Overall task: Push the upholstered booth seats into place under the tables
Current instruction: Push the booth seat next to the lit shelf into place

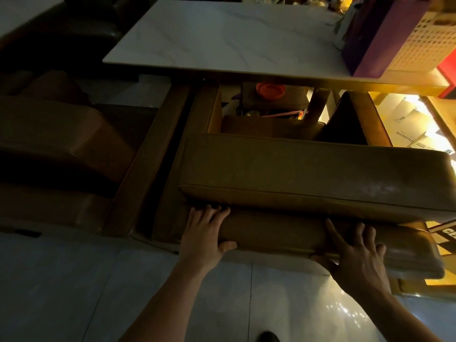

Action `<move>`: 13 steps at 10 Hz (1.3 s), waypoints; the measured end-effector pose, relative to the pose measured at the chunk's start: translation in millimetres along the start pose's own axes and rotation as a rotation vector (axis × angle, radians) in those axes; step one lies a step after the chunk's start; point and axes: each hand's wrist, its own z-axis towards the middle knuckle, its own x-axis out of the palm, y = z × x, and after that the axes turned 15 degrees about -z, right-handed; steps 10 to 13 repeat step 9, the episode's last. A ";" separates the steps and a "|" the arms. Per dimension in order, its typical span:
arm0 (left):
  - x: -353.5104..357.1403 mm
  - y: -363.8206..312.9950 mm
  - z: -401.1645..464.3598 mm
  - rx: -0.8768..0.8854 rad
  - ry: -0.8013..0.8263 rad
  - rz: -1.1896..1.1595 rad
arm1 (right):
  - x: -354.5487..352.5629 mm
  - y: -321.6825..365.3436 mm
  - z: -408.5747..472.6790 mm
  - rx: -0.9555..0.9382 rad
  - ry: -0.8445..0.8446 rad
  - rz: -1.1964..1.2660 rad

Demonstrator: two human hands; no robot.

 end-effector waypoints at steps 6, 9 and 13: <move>-19.8 -22.1 -8.0 -0.111 0.228 0.071 | -21.4 -20.5 -6.5 -0.105 0.185 -0.005; -85.3 -41.2 -68.2 -0.147 0.354 -0.036 | -88.2 9.4 -77.8 -0.149 0.224 0.141; -85.3 -41.2 -68.2 -0.147 0.354 -0.036 | -88.2 9.4 -77.8 -0.149 0.224 0.141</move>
